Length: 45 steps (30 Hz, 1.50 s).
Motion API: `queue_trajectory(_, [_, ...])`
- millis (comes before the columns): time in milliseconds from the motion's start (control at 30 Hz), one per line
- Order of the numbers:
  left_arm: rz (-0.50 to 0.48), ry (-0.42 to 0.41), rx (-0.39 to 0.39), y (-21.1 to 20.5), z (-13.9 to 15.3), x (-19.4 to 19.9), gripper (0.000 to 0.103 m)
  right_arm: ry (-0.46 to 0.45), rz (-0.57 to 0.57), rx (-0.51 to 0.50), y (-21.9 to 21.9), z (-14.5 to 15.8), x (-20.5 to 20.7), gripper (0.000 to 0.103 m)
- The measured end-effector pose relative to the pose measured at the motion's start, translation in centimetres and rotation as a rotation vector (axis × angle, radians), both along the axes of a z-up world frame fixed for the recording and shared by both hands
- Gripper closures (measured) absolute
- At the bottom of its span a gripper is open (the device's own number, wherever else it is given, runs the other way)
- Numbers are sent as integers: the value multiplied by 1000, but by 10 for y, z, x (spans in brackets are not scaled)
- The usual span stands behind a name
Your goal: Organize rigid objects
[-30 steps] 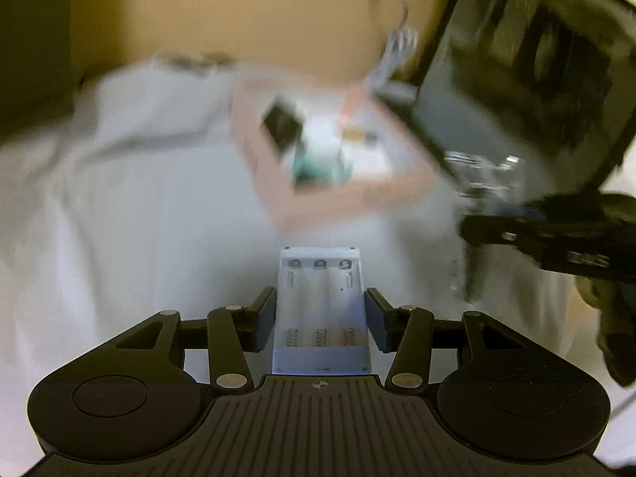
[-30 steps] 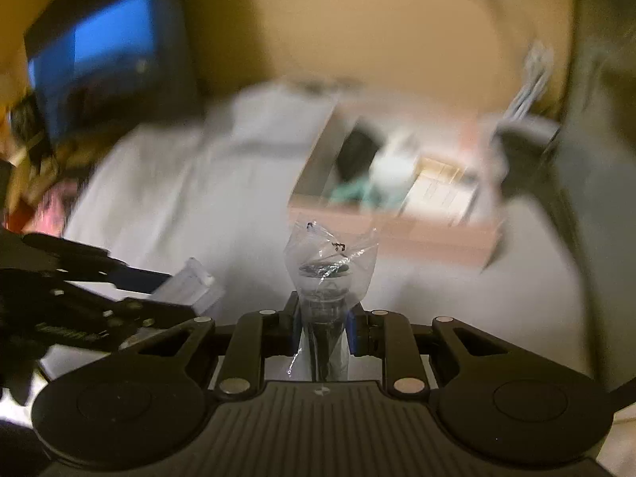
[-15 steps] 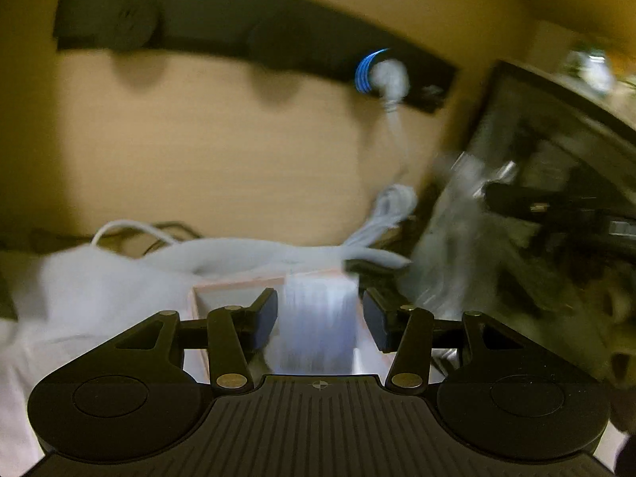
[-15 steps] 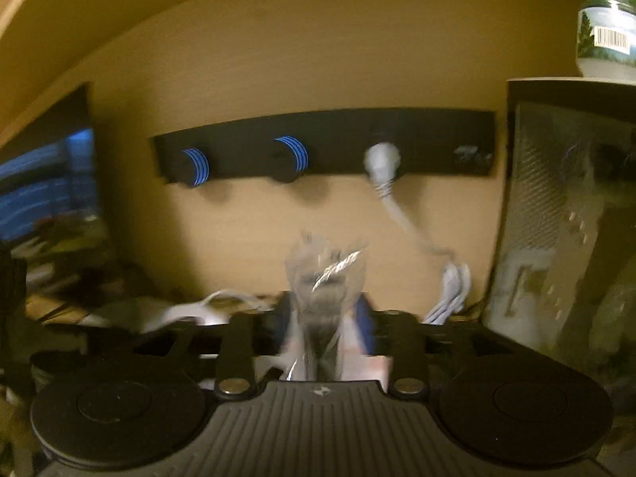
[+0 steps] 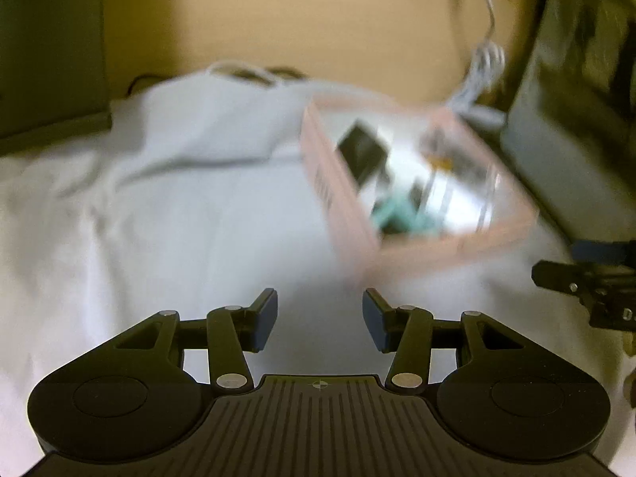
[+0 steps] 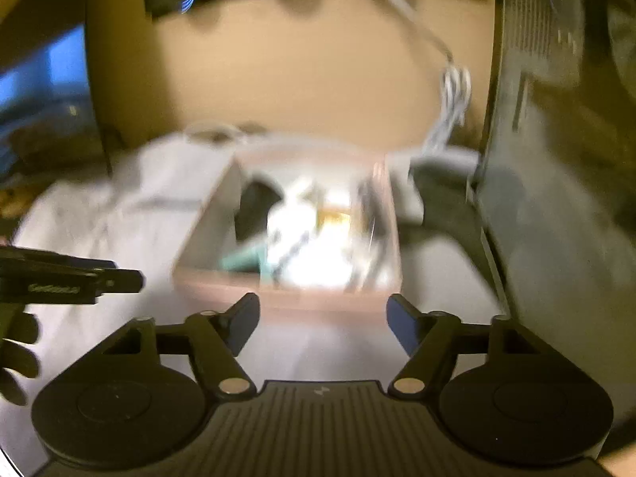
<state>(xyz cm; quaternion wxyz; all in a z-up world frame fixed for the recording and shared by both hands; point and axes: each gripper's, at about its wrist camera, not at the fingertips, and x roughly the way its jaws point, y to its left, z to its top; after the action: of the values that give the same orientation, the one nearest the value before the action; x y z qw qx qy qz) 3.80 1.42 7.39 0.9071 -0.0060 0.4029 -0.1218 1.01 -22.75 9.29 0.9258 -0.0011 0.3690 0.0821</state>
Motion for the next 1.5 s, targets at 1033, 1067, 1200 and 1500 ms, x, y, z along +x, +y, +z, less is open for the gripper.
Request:
queue_trajectory(1033, [241,-157,87,-45,-61,-42,11,-45,-77,-20,11,-81,-2,0])
queue_trajectory(1067, [241,-156,85,-45,-61,-42,11,-45,-77,-20,11,-81,-2,0])
queue_trajectory(1200, [242,-156,86,-45,-61,-42,11,-44,-78,-20,11,-81,-3,0])
queue_trajectory(1500, [245,-157,87,-46,-61,-42,11,-44,-78,-20,11,-81,-3,0])
